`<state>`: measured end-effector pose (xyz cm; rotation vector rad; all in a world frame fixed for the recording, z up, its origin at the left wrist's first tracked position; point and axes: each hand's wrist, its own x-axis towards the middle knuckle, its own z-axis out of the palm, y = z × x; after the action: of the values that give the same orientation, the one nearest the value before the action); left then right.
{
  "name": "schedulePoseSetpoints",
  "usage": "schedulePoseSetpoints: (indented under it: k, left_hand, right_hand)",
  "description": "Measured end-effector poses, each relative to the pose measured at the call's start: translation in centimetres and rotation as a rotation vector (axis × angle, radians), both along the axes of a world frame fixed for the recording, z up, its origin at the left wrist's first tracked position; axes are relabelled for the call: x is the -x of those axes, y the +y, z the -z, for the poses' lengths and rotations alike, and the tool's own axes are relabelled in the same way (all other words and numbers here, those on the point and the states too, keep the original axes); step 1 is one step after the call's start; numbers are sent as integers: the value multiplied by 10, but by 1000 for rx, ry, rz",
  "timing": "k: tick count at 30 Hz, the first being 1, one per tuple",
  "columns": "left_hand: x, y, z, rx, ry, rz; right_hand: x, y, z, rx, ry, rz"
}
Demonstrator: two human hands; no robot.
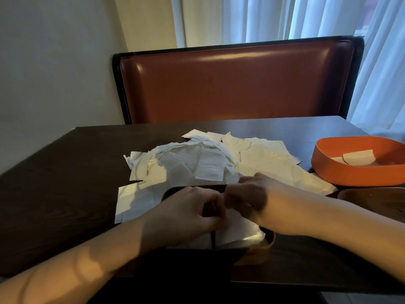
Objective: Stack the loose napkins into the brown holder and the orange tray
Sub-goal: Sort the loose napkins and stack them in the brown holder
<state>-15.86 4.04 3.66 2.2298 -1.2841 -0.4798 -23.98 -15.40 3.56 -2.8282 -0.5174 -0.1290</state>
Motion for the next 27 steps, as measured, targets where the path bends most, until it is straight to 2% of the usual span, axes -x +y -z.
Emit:
schedulePoseSetpoints:
  k: [2, 5, 8, 11, 14, 19, 23, 27]
  left_hand:
    - [-9, 2, -3, 66, -22, -5]
    - [-36, 4, -9, 196, -90, -51]
    - [-73, -3, -6, 303, -145, -107]
    - [-108, -15, 10, 292, -318, -89]
    - [-130, -27, 28, 199, -510, 50]
    - [-148, -36, 43, 184, -559, 179]
    - [-152, -36, 59, 208, -585, 234]
    - [-154, -34, 63, 261, -528, 167]
  right_hand:
    - [-3, 1, -2, -18, -29, -4]
    - [-12, -4, -14, -205, -55, 91]
    - [-38, -20, -12, -315, -193, 181]
    - [-74, -34, 4, -335, -367, 253]
    - [-112, -44, 20, -331, -463, 283]
    - [-137, -51, 46, -526, -300, 415]
    - [-133, -55, 48, -513, -225, 433]
    - [-121, -57, 38, -462, 13, 357]
